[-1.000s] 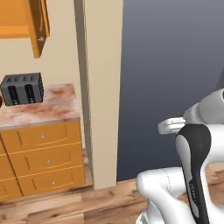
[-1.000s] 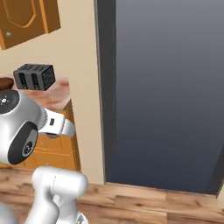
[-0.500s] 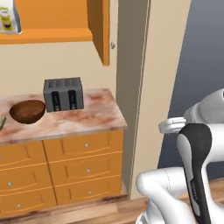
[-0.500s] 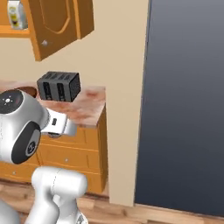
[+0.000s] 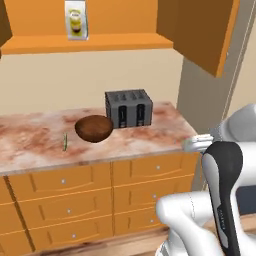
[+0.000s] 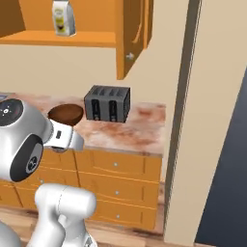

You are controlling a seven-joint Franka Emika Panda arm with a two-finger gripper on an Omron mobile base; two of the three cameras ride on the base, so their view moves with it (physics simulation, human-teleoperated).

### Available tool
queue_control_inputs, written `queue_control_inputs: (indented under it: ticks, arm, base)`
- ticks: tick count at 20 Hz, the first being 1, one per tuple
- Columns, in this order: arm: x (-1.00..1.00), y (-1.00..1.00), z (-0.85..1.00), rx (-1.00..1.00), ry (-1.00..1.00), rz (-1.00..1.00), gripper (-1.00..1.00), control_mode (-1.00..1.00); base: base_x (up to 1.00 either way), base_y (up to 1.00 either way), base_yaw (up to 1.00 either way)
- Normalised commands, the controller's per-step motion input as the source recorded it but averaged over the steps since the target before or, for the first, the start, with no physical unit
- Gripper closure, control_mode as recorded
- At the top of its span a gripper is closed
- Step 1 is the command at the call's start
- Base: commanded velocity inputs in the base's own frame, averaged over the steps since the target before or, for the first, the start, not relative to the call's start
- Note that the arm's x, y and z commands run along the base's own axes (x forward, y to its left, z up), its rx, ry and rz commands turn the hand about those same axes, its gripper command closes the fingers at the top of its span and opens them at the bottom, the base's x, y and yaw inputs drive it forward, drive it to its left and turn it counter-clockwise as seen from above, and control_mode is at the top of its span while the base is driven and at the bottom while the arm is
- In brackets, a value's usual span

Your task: Pick the egg and butter from the fridge and place them by the bowl for mixing.

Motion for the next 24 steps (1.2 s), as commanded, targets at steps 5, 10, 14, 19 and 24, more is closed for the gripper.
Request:
queue_control_inputs:
  ticks: [5,10,14,19,24]
  arm:
    - [0.0,0.0,0.0,0.0,0.0,0.0,1.0,1.0]
    - [0.0,0.0,0.0,0.0,0.0,0.0,1.0,1.0]
    - [0.0,0.0,0.0,0.0,0.0,0.0,1.0,1.0]
    - [0.31,0.0,0.0,0.0,0.0,0.0,1.0,-1.0]
    - [0.19,-0.21,-0.09,0.0,0.01,0.06,1.0,-1.0]
  base:
    - [0.91,1.0,0.04]
    - [0.59,1.0,0.14]
    - [0.08,0.99,0.19]
    - [0.07,0.07,0.0]
    - [0.0,0.0,0.0]
